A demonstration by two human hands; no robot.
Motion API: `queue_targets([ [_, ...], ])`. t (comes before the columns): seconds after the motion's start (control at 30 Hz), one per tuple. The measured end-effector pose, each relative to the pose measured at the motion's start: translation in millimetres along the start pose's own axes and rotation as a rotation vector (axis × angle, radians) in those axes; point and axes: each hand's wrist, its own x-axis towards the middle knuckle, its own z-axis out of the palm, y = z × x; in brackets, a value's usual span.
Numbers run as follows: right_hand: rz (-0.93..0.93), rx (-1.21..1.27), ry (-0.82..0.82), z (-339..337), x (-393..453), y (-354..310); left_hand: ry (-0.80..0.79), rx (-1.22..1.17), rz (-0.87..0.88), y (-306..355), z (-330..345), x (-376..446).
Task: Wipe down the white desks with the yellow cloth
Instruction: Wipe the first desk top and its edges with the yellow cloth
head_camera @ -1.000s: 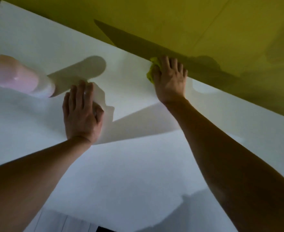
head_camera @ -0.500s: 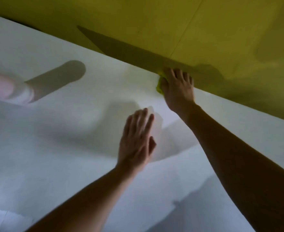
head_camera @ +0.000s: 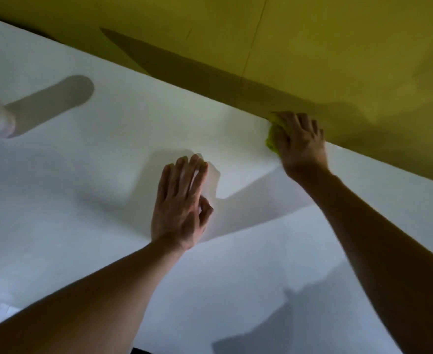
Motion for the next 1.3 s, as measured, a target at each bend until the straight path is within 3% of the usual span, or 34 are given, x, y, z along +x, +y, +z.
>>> queue_targets([
  [0.13, 0.053, -0.009, 0.011, 0.4, 0.4, 4.8, 0.012, 0.013, -0.027, 3.0, -1.0, 2.9],
  [0.33, -0.029, 0.053, -0.005, 47.9, 55.1, -113.6, -0.001, 0.025, -0.037, 3.8, -3.8, 4.8],
  [0.43, -0.097, 0.076, -0.053, 54.0, 72.6, -140.3, 0.01, 0.031, -0.036, 3.1, -1.2, 4.2],
  [0.53, -0.106, 0.097, -0.064, 43.7, 58.7, -109.7, 0.043, 0.011, -0.024, 4.4, -0.4, 3.7],
  [0.77, 0.065, -0.005, 0.024, -1.2, -10.0, 21.3, 0.036, 0.006, -0.028, 5.6, -1.2, 3.5],
  [0.9, 0.156, -0.018, 0.055, 16.7, 12.1, -32.2, 0.029, 0.004, -0.036, 6.4, -2.7, 4.1],
  [1.1, -0.028, 0.06, -0.045, 50.5, 64.3, -129.0, 0.043, 0.001, -0.04, 6.3, -1.7, 5.0],
  [1.17, -0.071, 0.066, -0.06, 49.3, 60.6, -119.4, 0.052, 0.013, -0.031, 6.5, -1.5, 3.8],
  [1.3, 0.055, 0.015, 0.043, 28.7, 20.7, -39.4, 0.049, -0.004, -0.02, 4.9, -1.3, 3.6],
])
